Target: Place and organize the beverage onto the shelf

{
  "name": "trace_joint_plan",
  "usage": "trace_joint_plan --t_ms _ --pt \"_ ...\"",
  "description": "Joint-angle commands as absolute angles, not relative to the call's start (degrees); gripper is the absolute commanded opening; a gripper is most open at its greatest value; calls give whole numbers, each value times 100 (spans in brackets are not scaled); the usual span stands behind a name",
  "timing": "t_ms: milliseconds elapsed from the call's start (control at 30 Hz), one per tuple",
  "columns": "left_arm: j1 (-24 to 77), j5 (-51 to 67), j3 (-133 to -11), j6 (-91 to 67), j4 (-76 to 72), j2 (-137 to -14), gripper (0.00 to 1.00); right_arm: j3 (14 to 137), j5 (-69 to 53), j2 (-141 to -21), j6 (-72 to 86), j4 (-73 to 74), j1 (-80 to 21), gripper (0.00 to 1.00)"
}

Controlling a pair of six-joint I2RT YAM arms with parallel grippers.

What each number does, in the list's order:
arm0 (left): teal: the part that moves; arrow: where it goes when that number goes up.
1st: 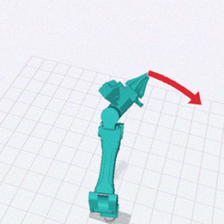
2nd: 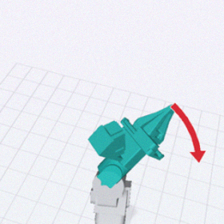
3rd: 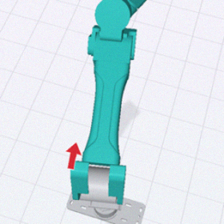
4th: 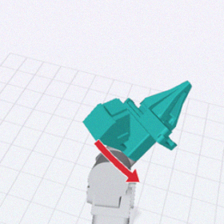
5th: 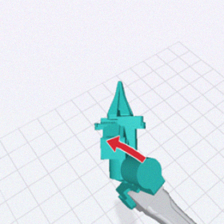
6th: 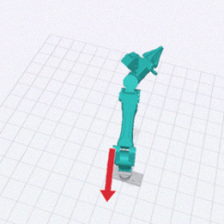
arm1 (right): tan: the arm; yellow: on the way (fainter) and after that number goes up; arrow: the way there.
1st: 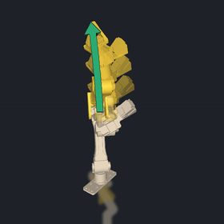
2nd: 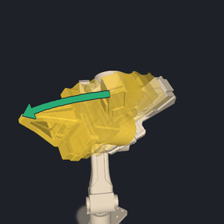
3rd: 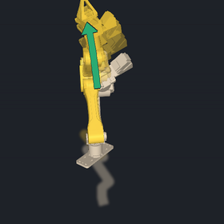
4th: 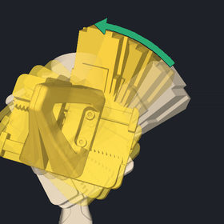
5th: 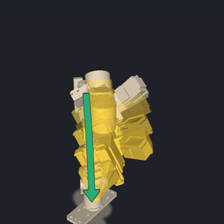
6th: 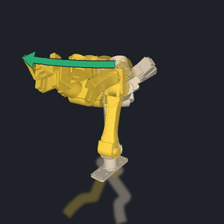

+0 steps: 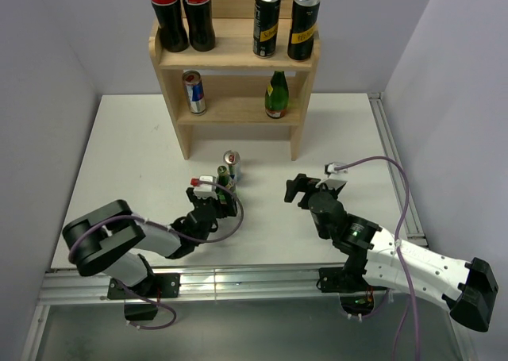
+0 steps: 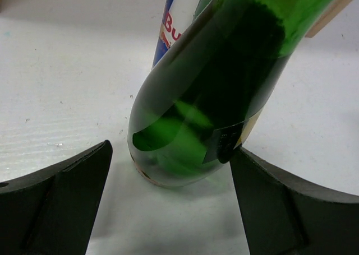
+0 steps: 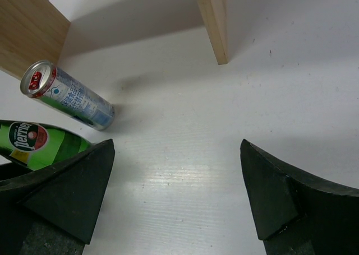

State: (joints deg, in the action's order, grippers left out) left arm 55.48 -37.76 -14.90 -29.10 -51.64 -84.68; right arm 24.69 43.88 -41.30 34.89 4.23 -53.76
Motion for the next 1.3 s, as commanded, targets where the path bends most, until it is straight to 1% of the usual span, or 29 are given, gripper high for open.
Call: trace_joint_plan --t_ms 0,333,433,467,633,667,833,900,933,967,1000,1100,1267 --pt "5625 -4218 -1564 -2786 -6573 -8894 92 2382 4482 -4043 3542 264 -5405 100" --pt "5687 -4394 -2118 -2277 -6837 -9544 90 2364 4491 -4061 3533 246 -5405 100" --pt "5687 -4447 -2223 -2215 -6821 -9720 86 2364 4500 -4052 3533 255 -5405 100" --pt "5687 -4447 -2258 -2215 -6768 -9729 83 2364 4500 -4052 3533 264 -5405 100" --pt "5687 -4622 -2250 -2294 -6706 -9817 75 2338 4500 -4034 3551 264 -5405 100" --pt "5687 -4649 -2259 -2285 -6706 -9870 70 2329 4500 -4034 3559 246 -5405 100" --pt "5687 -4746 -2250 -2381 -6592 -9923 55 2312 4500 -4034 3595 237 -5405 100" --pt "5687 -4729 -2215 -2399 -6444 -9800 45 2312 4517 -4008 3577 246 -5405 100" --pt "5687 -4729 -2215 -2460 -6347 -9669 37 2312 4526 -3999 3586 255 -5414 100" --pt "5687 -4772 -2215 -2487 -6250 -9598 5 2312 4526 -3999 3577 264 -5405 100" --pt "5687 -4842 -2232 -2531 -6092 -9519 0 2303 4535 -3990 3586 264 -5405 100" --pt "5748 -4948 -2267 -2584 -5644 -9194 0 2285 4526 -3990 3586 255 -5405 100" --pt "5915 -5123 -2662 -2698 -4063 -8500 0 2276 4535 -3973 3586 246 -5405 100"
